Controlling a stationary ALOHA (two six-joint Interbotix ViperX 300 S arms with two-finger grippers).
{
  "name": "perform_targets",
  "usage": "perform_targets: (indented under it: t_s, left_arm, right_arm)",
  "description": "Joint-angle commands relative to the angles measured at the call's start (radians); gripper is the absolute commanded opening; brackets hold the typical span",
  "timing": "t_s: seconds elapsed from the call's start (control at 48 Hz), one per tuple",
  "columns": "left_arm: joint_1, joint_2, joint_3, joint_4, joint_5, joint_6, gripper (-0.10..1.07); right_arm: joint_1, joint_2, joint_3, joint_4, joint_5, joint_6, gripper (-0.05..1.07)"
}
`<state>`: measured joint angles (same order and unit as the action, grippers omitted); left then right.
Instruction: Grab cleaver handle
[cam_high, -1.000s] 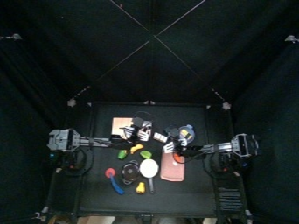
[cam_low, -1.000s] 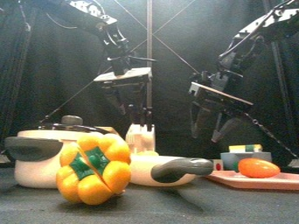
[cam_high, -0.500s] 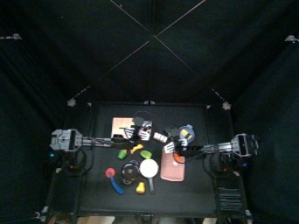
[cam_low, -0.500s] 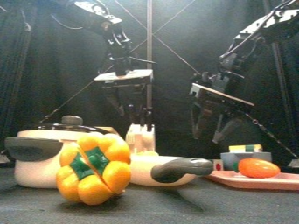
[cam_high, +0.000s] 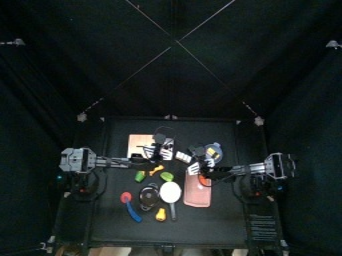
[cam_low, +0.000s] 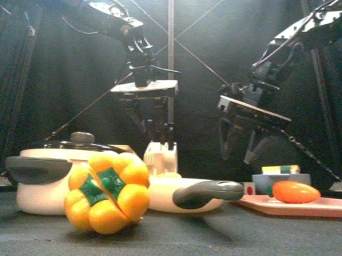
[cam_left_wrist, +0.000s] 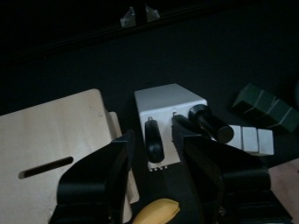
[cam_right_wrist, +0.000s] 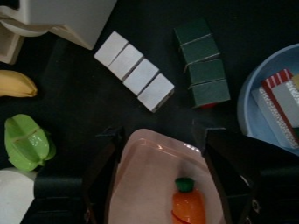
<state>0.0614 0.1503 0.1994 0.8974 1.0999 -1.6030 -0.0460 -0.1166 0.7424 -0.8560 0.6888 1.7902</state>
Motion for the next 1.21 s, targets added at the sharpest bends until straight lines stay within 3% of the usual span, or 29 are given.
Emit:
perform_targets:
  t_s: [0.0,0.188,1.188]
  left_arm:
    - [0.002,-0.009,-0.026,0.002,0.011,0.003,0.71]
    - [0.0,-0.009,-0.026,0.002,0.029,0.005,0.58]
    - [-0.014,-0.055,-0.025,0.005,0.04,0.044,0.57]
  right_arm:
    - [0.002,-0.028,-0.009,-0.003,0.0,0.002,0.94]
    - [0.002,-0.026,-0.009,-0.003,0.0,0.002,0.94]
    - [0.0,-0.025,-0.009,0.0,0.002,0.0,0.94]
